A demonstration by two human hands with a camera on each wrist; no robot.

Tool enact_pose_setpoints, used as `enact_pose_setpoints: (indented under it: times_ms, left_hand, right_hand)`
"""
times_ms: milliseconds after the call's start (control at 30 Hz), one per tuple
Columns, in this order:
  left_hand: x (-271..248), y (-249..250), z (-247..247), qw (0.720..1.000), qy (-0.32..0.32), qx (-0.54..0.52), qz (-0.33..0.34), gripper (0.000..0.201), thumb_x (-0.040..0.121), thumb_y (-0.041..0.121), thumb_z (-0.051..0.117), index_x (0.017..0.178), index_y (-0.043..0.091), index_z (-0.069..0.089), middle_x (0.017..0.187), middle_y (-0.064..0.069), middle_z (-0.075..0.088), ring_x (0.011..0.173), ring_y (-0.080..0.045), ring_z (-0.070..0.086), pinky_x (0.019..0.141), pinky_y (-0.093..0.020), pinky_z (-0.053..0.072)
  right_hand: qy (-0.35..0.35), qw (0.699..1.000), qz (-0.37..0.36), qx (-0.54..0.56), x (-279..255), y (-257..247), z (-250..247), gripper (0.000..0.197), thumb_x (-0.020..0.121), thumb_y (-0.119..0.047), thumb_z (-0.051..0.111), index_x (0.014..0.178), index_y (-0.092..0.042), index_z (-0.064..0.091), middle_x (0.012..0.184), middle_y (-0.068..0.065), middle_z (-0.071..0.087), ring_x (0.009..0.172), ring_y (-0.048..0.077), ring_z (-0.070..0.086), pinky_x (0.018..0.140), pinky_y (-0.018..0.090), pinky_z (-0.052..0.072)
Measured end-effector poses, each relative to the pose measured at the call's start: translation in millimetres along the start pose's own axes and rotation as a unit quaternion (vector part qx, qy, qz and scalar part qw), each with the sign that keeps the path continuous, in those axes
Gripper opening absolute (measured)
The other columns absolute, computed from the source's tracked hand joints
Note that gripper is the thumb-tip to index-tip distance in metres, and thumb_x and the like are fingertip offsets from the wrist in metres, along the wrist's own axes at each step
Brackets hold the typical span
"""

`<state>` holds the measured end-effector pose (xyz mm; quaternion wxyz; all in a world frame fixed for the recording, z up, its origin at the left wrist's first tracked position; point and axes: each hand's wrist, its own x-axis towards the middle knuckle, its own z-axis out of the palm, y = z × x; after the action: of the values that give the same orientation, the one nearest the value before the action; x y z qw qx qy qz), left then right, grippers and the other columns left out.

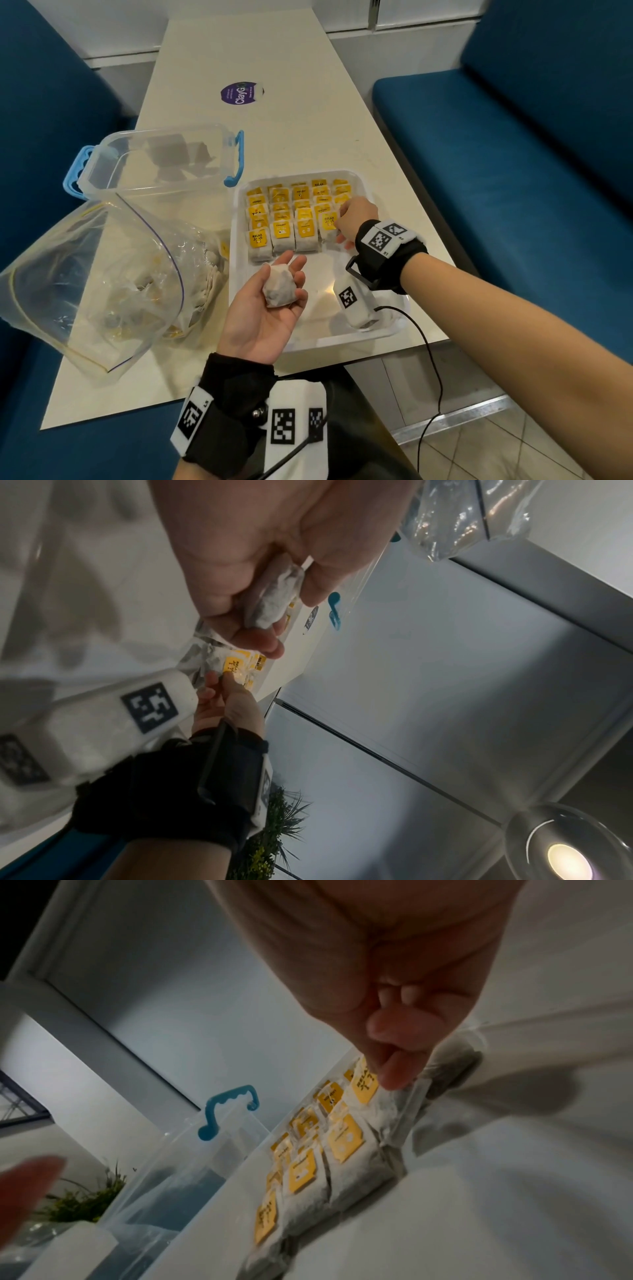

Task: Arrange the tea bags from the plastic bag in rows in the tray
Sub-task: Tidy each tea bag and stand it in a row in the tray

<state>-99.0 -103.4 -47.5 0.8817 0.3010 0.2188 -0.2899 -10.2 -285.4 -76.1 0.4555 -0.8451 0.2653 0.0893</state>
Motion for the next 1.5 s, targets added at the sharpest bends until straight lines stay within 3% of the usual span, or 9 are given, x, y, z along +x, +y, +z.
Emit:
enact_pose_setpoints:
  times_ms: [100,200,267,767,833,900,1067,1200,1500]
  left_hand:
    - [-0.3,-0.7,0.2,1.0,0.0,0.001,0.0,0.035,0.1,0.023,0.035,0.121,0.004,0.055,0.102,-0.011,0.067,0.067,-0.012,0.057,0.052,-0.018,0.05]
    - [-0.9,-1.1,-0.2,1.0,-0.003,0.001,-0.001,0.034,0.1,0.023,0.035,0.12,0.005,0.055,0.102,-0.011,0.067,0.068,-0.012,0.057,0.053,-0.018,0.05]
    - [-1.2,-1.3,-0.3,1.0,-0.003,0.001,-0.001,0.034,0.1,0.023,0.035,0.12,0.005,0.056,0.101,-0.011,0.067,0.067,-0.012,0.058,0.052,-0.018,0.051]
    - [-2.7,1.0,-1.9,1.0,-0.002,-0.006,0.003,0.037,0.1,0.024,0.035,0.124,0.004,0.054,0.102,-0.011,0.067,0.069,-0.012,0.058,0.053,-0.018,0.051]
    - [-3.0,1.3,-1.9,1.0,-0.003,-0.007,0.004,0.037,0.1,0.024,0.035,0.125,0.004,0.054,0.102,-0.011,0.067,0.069,-0.012,0.058,0.054,-0.018,0.051]
    - [-3.4,1.7,-1.7,1.0,-0.005,-0.009,0.005,0.037,0.1,0.024,0.035,0.126,0.004,0.053,0.102,-0.012,0.067,0.069,-0.013,0.059,0.054,-0.019,0.052]
    - [-4.6,4.4,-0.3,1.0,-0.018,-0.021,0.003,0.04,0.1,0.026,0.032,0.125,0.003,0.053,0.104,-0.014,0.067,0.074,-0.016,0.06,0.058,-0.02,0.053]
    - [-5.7,6.8,-0.7,0.999,-0.037,-0.03,0.002,0.041,0.1,0.031,0.03,0.12,0.006,0.056,0.101,-0.013,0.067,0.079,-0.017,0.062,0.065,-0.023,0.055]
    - [-10.0,3.4,3.6,0.998,-0.054,0.001,-0.013,0.04,0.1,0.029,0.031,0.108,0.004,0.061,0.099,-0.012,0.07,0.079,-0.017,0.064,0.069,-0.024,0.053]
  right_hand:
    - [-0.007,1.0,-0.006,-0.025,5.5,4.3,2.8,0.033,0.089,-0.002,0.05,0.062,-0.017,0.039,0.084,0.012,0.055,0.048,0.012,0.059,0.035,0.01,0.041]
    - [0.043,0.997,0.004,-0.069,13.0,3.8,11.4,0.034,0.088,0.001,0.051,0.059,-0.012,0.041,0.093,0.018,0.065,0.086,0.032,0.067,0.075,0.032,0.057]
    - [0.058,0.996,0.008,-0.074,17.0,4.2,15.7,0.033,0.089,0.001,0.051,0.059,-0.01,0.042,0.095,0.018,0.067,0.093,0.033,0.066,0.083,0.04,0.055]
    - [0.05,0.991,0.004,-0.128,21.3,4.3,18.5,0.031,0.091,-0.006,0.052,0.062,-0.012,0.041,0.105,0.017,0.067,0.096,0.031,0.065,0.084,0.038,0.055]
    - [0.052,0.989,0.011,-0.141,13.4,-1.3,16.7,0.012,0.092,-0.01,0.052,0.081,-0.007,0.053,0.111,0.015,0.065,0.099,0.029,0.064,0.084,0.035,0.054]
    - [0.063,0.99,0.004,-0.128,8.5,-4.1,14.4,0.031,0.092,-0.012,0.054,0.12,-0.002,0.047,0.122,0.016,0.058,0.108,0.03,0.058,0.086,0.034,0.05]
    - [0.053,0.98,-0.181,-0.068,-38.6,-32.1,1.2,0.013,0.088,-0.022,0.059,0.09,-0.014,0.049,0.089,0.003,0.055,0.081,0.019,0.053,0.076,0.033,0.046]
    - [-0.083,0.924,-0.358,-0.104,-88.5,-49.5,-9.7,0.013,0.085,-0.022,0.064,0.088,-0.009,0.066,0.081,0.0,0.061,0.076,0.012,0.055,0.072,0.023,0.044]
    - [-0.172,0.882,-0.372,-0.231,-100.4,-37.4,-10.9,0.036,0.081,-0.021,0.069,0.115,-0.012,0.062,0.104,0.004,0.053,0.089,0.01,0.046,0.066,0.005,0.034]
